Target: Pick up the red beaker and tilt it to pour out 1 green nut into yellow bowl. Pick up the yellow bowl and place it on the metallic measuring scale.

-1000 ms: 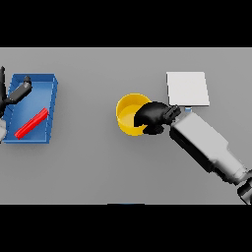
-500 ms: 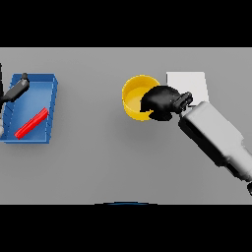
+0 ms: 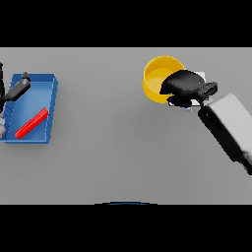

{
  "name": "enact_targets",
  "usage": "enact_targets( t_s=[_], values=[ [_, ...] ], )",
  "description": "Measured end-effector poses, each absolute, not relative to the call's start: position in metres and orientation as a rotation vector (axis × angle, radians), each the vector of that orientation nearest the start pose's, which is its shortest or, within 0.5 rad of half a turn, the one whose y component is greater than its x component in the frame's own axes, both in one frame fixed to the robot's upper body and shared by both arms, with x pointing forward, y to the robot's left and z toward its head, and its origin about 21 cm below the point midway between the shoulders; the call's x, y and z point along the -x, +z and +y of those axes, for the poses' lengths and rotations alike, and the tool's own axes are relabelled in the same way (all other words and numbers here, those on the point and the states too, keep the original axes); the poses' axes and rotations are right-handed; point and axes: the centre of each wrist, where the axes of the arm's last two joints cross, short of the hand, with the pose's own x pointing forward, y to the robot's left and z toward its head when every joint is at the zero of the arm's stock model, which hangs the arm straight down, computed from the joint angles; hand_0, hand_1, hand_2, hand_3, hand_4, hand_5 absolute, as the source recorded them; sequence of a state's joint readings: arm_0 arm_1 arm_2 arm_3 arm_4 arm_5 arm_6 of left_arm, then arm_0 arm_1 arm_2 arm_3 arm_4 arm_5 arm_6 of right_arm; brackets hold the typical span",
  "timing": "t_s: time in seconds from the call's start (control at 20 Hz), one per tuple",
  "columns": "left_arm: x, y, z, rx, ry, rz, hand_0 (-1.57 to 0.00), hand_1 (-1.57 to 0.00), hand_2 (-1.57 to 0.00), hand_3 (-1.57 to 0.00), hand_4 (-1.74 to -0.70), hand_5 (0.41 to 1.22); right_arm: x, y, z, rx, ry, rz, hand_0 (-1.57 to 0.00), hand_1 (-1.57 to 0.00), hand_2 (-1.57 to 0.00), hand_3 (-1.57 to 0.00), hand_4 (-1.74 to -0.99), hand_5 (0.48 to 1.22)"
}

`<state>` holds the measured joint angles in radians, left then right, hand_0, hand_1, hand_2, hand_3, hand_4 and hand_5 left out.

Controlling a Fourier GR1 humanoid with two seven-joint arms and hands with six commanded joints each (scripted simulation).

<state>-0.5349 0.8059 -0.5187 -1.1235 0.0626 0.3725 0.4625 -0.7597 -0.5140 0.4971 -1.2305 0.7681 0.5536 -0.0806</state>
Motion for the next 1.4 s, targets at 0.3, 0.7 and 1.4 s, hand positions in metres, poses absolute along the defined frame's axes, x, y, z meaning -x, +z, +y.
enact_targets(
  t_s=[0.3,0.7,1.4],
  values=[
    [-0.345,0.083,0.337,-0.868,-0.451,-1.104,0.0,0.0,0.0,0.0,-0.73,0.696,-0.403,0.137,-0.234,0.675,1.764,-1.175,-1.57,-1.57,-1.51,-1.17,-1.741,1.221],
    [-0.345,0.082,0.339,-0.872,-0.443,-1.098,0.0,0.0,0.0,0.0,-0.72,0.681,-0.419,0.101,-0.27,0.72,1.658,-1.106,-1.57,-1.57,-1.4,-1.36,-1.741,1.221],
    [-0.35,0.09,0.338,-0.89,-0.457,-1.108,0.0,0.0,0.0,0.0,-0.72,0.668,-0.421,0.076,-0.27,0.643,1.601,-1.103,-1.23,-1.1,-1.09,-0.89,-1.657,1.149]
  ],
)
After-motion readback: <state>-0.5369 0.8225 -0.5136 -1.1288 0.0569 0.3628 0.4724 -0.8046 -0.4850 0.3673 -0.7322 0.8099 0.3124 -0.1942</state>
